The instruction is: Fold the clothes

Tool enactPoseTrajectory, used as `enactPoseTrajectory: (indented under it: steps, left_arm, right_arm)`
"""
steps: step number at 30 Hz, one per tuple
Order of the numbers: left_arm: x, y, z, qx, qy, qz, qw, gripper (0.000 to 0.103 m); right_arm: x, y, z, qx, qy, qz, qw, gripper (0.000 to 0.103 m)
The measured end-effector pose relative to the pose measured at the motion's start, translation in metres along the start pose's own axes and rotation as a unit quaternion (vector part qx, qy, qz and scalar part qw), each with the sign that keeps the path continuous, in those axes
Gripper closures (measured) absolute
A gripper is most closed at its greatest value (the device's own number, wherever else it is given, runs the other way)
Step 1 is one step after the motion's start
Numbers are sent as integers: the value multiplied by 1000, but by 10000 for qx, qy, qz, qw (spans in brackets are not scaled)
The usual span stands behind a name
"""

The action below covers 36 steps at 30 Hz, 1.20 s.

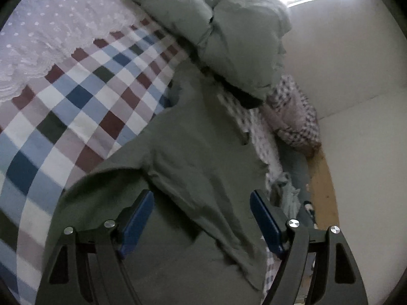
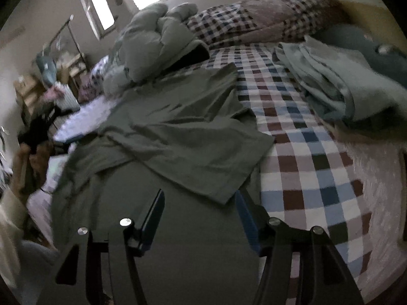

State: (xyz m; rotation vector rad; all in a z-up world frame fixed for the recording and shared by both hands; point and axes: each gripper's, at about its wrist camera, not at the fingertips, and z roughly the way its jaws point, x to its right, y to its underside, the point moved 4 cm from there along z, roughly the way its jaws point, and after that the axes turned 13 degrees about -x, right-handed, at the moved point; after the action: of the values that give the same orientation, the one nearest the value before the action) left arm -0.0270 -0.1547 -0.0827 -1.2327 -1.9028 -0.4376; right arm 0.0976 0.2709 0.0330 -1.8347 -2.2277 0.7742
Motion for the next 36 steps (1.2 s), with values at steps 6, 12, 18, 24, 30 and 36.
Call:
enactPoseTrajectory:
  steps: [6,12,18,24,30,36]
  left_arm:
    - [-12,-14,19,-22,-487,-77,9988,21]
    - [-11,-24,24,71,-443,-28,9990,23]
    - [-22,-35,20,147,-287,-271,9991,58]
    - [-43,-42,9,252,274,-773,9963,96]
    - [-53,-50,-5,414,855,-1115,9892,100]
    - [-67,-58,-21,601,1409,-1469,9772,100]
  right_arm:
    - [-33,-7,21,-101,907,-1115,9896,42]
    - [-42,-12,43,-310,1419,-1500,9780,45]
    - [-40,-18,55,-427,1689,-1657,9707,53]
    - [-38,-24,64,-619,1810,-1712,9665,56]
    - [-50,-24,70,-873,1735,-1901,9624,95]
    - [-69,-31,51,-762,1375,-1824,9706,99]
